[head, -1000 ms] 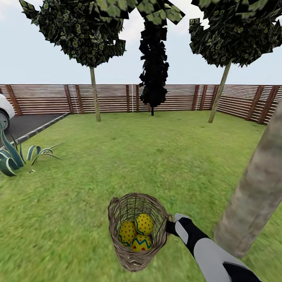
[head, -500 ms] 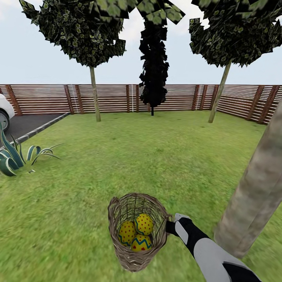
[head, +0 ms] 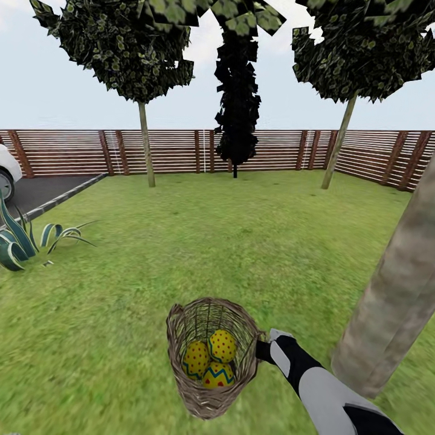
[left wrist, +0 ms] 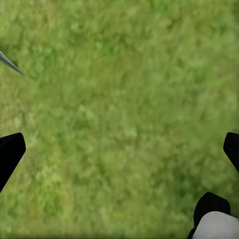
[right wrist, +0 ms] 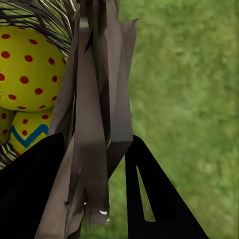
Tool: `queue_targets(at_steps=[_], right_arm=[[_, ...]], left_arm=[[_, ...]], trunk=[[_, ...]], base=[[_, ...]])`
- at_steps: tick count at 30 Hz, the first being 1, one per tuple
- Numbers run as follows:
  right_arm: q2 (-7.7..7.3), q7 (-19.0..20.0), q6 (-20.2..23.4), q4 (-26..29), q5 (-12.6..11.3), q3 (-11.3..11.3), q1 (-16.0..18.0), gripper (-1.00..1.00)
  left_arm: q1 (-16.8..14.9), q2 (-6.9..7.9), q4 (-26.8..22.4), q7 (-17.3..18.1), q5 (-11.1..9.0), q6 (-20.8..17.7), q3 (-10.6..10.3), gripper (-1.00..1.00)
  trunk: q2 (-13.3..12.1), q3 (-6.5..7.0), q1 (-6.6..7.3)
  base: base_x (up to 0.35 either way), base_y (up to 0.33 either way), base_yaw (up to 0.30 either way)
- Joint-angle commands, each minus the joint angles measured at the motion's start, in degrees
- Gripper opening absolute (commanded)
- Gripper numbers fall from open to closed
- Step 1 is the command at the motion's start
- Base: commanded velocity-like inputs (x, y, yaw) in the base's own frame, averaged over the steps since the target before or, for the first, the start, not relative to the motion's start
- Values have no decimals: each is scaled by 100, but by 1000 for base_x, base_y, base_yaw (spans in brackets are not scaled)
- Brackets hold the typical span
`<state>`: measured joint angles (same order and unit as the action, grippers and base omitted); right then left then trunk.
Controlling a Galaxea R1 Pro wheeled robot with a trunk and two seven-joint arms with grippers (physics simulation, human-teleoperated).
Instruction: Take the three Easter eggs out of the wicker basket on the lawn in the garden, then place them on the lawn next to a single tree (choose any tree) so that all three eggs are next to the same tree and none are left in the basket.
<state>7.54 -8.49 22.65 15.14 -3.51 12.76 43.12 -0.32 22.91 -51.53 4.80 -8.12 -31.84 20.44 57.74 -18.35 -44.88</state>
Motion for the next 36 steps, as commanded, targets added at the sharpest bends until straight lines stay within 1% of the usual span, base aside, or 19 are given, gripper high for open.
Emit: queue_targets(at_steps=[1,5,7,10,14,17,36], right_arm=[[4,-30,25,16,-79,16,3,-100],[11,-35,28,23,-74,8,3,-100],[16,-34,28,19,-76,8,3,-100],[15,-35,28,20,-73,7,3,-100],[11,-36,28,24,-72,7,3,-100],[18,-32,14,18,-71,7,3,-100],[11,-38,-4,16,-88,25,3,-100]], left_arm=[[-3,6,-15,13,-43,-41,16,100],[8,6,-23,66,-50,-42,21,100],[20,-35,-42,129,-51,-33,18,100],[11,-54,-58,147,-50,-21,15,100],[22,-78,-287,136,-53,-18,27,100],[73,-90,-328,138,-57,5,30,100],[77,-94,-346,144,-58,13,30,100]], trunk=[[47,-26,-23],[207,-97,-111],[288,-133,-155],[408,-187,-221],[568,-259,-309],[689,-313,-374],[1451,-654,-792]], base=[[0,0,0],[0,0,0],[0,0,0],[0,0,0],[0,0,0],[0,0,0],[0,0,0]])
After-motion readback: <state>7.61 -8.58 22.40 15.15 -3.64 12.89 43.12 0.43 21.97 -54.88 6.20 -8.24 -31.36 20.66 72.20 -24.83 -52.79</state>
